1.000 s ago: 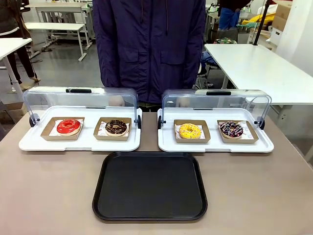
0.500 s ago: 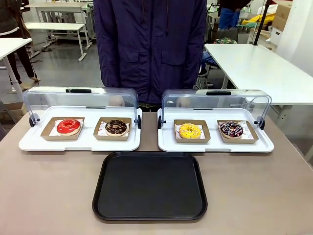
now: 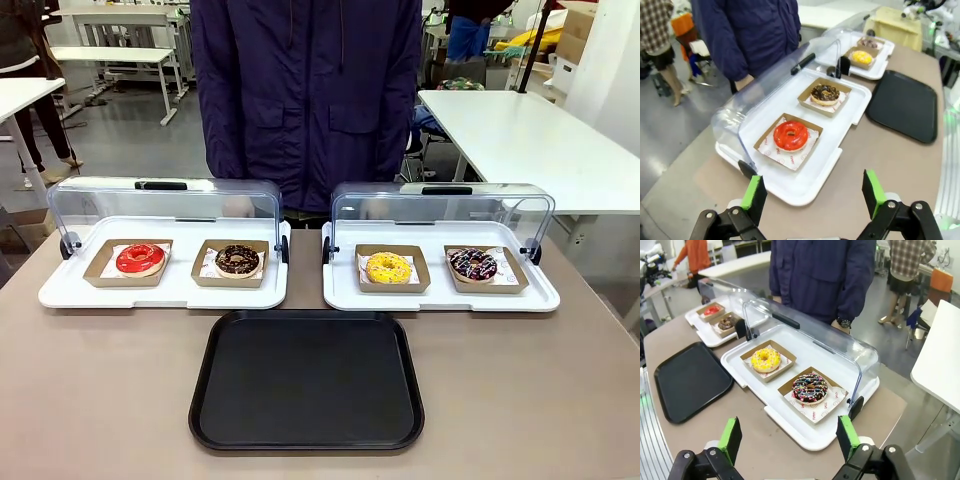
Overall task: Move the third donut from the left to the tray.
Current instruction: Pick up the Paper togo box containing the Donut indicated by the person and place it on the Handle tray.
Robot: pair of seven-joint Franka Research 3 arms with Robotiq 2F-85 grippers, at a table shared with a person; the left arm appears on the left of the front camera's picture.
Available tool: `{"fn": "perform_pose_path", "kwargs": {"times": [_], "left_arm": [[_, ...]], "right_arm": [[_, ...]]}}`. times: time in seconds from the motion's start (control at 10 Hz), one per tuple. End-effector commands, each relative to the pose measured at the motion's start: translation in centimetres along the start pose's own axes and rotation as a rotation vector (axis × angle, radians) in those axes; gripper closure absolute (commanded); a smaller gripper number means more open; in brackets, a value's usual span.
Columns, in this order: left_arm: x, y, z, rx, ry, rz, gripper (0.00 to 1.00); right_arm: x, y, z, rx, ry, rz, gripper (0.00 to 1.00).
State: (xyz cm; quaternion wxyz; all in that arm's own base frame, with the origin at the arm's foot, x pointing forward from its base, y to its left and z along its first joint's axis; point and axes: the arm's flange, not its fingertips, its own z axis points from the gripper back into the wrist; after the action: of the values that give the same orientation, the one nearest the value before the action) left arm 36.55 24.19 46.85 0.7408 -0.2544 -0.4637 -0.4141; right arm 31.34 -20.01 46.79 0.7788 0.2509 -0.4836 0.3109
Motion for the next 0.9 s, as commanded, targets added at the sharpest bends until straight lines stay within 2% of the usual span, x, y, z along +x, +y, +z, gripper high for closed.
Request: {"fn": "perform_pose_path", "kwargs": {"times": [0.0, 0.8], "left_arm": [[-0.1, -0.07, -0.32, -0.018, 0.016, -0.005, 0.0], [-0.1, -0.07, -0.32, -0.018, 0.016, -0.005, 0.0]], "right_arm": [[0.21, -0.06, 0.28, -0.002, -0.014, 0.008, 0.0], [0.21, -0.06, 0.28, -0.002, -0.014, 0.008, 0.0]]}}
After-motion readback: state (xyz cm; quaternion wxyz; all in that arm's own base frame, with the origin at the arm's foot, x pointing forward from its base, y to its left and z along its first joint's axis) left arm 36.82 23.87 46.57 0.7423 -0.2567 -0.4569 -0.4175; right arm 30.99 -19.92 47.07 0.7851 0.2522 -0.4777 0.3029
